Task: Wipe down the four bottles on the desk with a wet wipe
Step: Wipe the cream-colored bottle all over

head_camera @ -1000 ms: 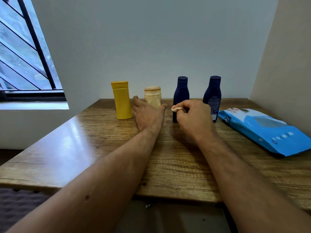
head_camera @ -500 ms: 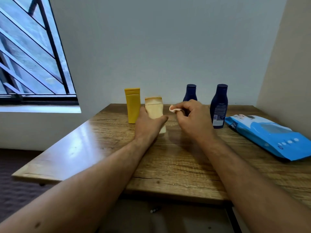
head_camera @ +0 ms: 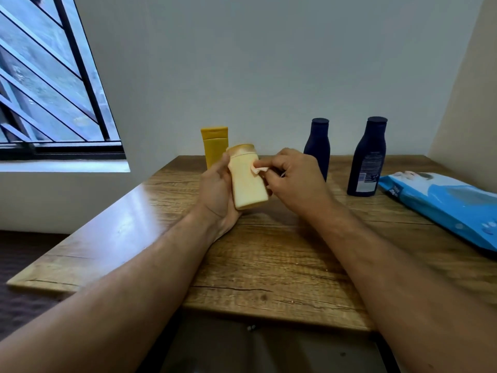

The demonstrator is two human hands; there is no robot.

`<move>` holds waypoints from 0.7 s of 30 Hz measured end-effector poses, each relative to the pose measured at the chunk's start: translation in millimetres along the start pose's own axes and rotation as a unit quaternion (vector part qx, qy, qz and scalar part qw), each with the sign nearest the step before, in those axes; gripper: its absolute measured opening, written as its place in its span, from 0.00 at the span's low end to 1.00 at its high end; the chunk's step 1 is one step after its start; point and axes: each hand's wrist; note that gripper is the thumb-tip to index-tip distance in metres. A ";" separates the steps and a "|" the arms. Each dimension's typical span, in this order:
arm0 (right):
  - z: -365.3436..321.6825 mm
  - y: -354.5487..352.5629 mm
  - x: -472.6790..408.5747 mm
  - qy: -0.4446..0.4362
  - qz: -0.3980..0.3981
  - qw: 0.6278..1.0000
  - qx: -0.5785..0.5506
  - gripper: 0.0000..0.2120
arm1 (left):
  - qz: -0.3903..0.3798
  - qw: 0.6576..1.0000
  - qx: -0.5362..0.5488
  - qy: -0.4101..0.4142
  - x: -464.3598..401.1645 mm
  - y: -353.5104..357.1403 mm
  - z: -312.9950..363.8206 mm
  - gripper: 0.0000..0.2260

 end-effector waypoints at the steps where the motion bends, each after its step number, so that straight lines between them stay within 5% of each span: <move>1: 0.3 1.1 -0.3 0.002 0.000 1.000 -0.005 0.11 | 0.011 1.000 0.007 -0.005 -3.9 -2.0 -0.8 0.23; 10: -12.0 -8.9 21.1 -0.025 -0.126 0.991 0.024 0.11 | 0.032 0.999 -0.020 0.001 -6.8 -4.7 -2.5 0.26; 17: -19.4 -1.2 5.6 -0.014 0.076 0.997 0.018 0.11 | -0.002 0.999 -0.041 -0.010 2.2 2.1 -2.1 0.21; 21: -17.8 -1.8 14.7 -0.037 -0.062 0.997 0.020 0.10 | 0.015 1.000 -0.008 -0.013 1.5 -0.8 0.9 0.26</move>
Point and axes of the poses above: each hand's wrist, its own x-axis away from the middle knuckle, its own y-axis out of the palm, z = x × y, and after that the axes turned 4 degrees about z, right-handed
